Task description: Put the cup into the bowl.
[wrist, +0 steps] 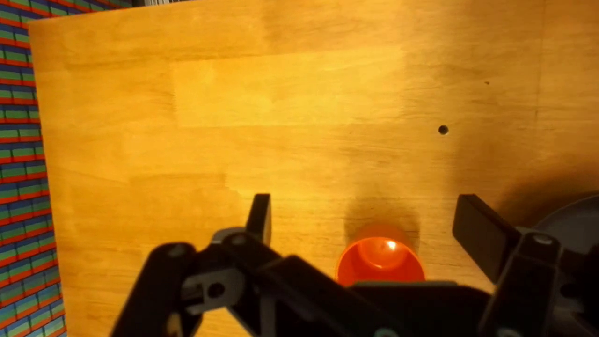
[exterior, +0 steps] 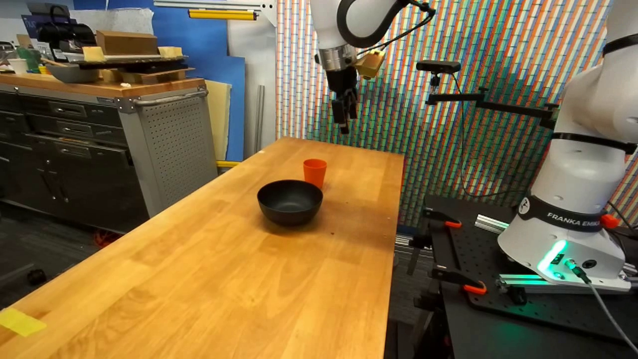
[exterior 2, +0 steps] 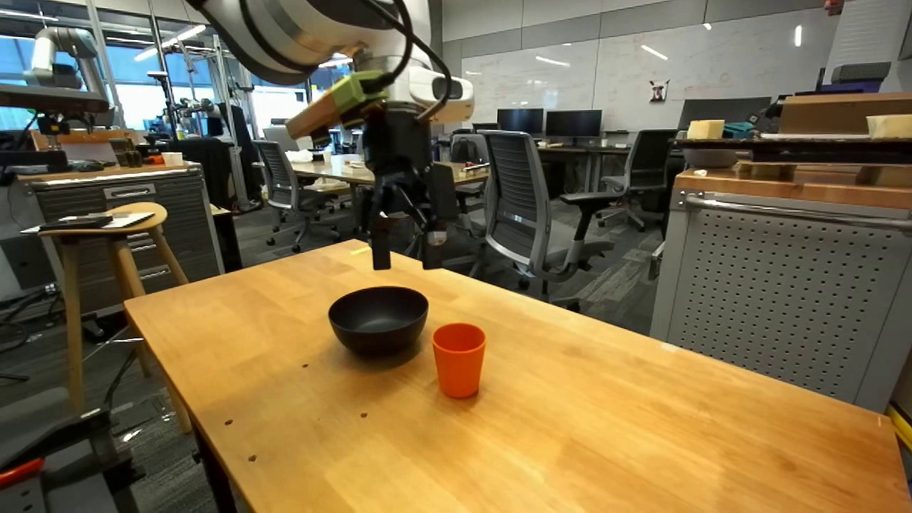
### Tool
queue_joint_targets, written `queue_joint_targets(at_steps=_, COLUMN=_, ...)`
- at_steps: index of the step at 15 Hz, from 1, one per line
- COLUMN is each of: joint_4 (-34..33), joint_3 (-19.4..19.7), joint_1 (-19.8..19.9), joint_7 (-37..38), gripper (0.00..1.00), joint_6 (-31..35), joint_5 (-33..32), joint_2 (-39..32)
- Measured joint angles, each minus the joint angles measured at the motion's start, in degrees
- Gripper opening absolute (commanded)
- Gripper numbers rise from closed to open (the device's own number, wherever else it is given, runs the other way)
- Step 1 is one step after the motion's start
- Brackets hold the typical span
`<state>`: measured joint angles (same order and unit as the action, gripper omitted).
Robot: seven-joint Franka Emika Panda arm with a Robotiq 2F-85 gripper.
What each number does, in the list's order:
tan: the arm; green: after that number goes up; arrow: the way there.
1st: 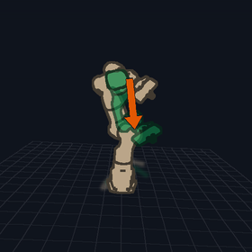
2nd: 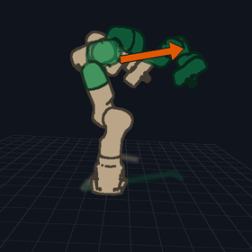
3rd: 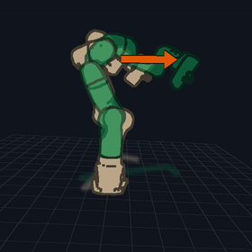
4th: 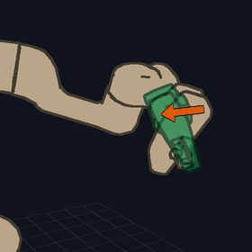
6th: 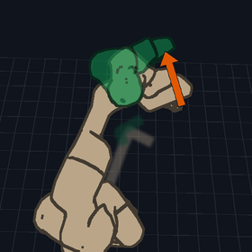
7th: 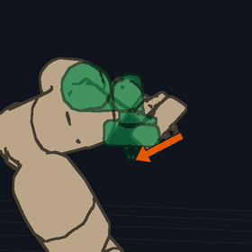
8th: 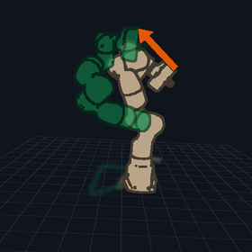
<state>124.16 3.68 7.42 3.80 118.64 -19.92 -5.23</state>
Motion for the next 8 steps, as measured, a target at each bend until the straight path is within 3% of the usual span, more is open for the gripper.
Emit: queue_joint_targets(at_steps=8, joint_4=-17.8, joint_3=1.0, joint_1=1.2, joint_7=-8.1, gripper=1.0, joint_6=-5.0, joint_5=11.1, joint_2=-17.3)
